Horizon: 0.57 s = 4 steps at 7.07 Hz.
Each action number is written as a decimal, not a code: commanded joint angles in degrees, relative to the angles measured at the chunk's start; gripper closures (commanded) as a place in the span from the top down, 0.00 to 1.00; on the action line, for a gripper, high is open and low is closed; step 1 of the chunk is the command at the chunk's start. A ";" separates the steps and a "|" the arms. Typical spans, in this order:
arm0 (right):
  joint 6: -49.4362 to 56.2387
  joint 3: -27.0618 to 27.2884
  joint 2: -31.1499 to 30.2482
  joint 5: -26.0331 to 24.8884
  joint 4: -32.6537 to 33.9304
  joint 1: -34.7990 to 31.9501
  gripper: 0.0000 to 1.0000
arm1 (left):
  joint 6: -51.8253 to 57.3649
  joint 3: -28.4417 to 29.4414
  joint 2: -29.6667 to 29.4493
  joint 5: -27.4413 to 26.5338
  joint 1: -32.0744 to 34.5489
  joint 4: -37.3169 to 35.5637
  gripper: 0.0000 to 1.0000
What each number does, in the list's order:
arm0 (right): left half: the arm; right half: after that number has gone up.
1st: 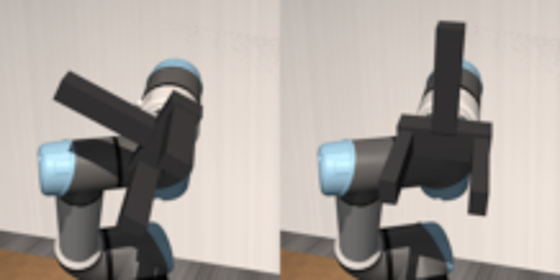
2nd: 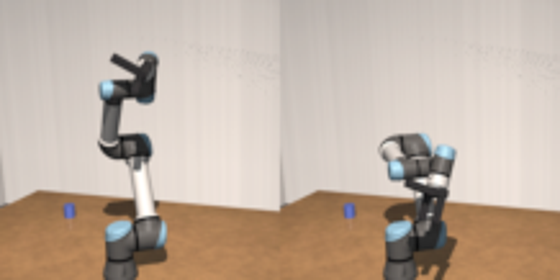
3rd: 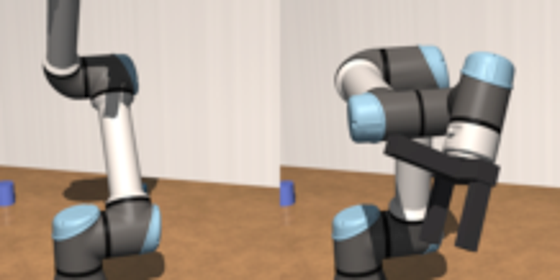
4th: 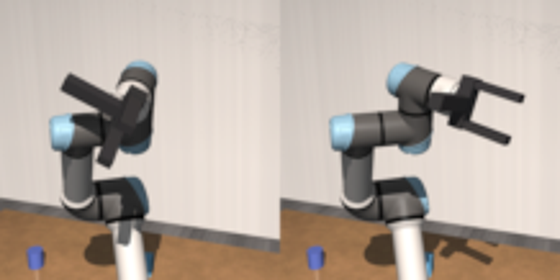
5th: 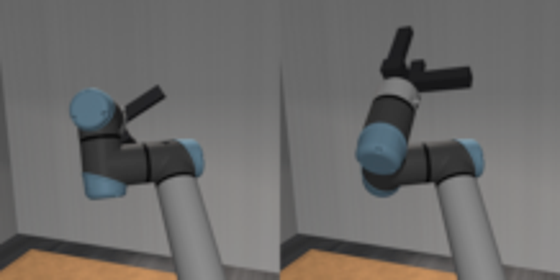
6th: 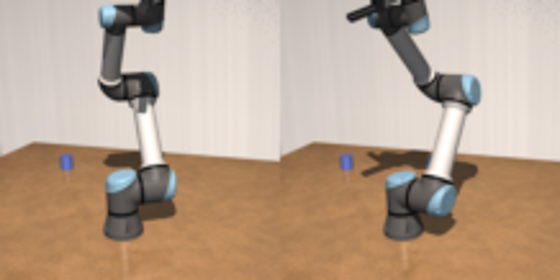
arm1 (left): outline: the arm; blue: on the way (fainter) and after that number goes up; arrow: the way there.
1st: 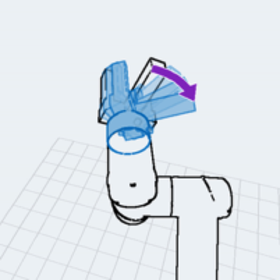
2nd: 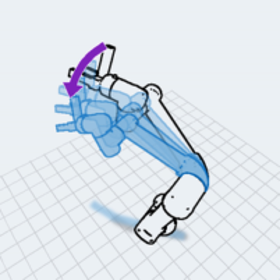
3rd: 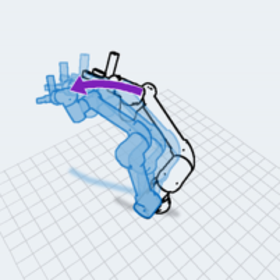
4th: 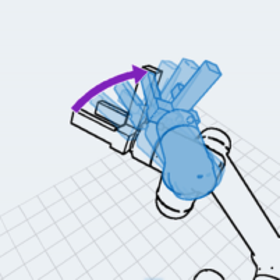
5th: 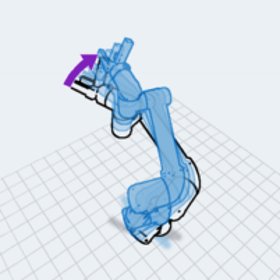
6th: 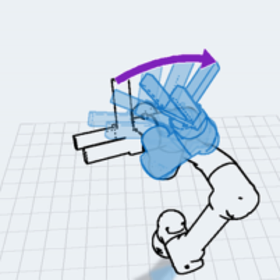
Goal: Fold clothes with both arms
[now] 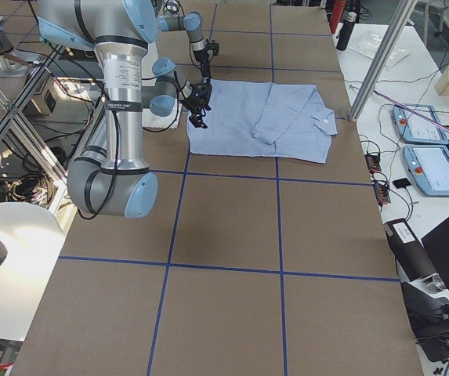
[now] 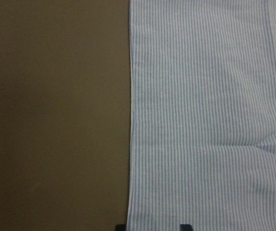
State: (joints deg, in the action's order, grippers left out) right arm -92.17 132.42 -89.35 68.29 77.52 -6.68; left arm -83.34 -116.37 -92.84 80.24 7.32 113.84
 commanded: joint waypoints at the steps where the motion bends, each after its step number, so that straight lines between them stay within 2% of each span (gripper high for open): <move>1: -0.03 -0.41 0.14 0.00 0.00 0.00 1.00 | -0.07 0.00 0.03 0.00 0.07 -0.90 0.48; 3: 0.06 -0.94 0.41 0.00 -0.09 0.00 1.00 | -0.07 -0.09 -0.15 0.00 -0.02 -0.90 0.48; 4: -0.03 -0.94 0.41 0.00 -0.09 0.00 1.00 | -0.24 -0.09 -0.15 0.00 -0.28 -0.90 0.32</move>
State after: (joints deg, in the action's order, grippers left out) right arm -92.16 131.55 -88.99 68.29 77.44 -6.68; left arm -83.45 -116.42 -92.94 80.24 7.23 112.96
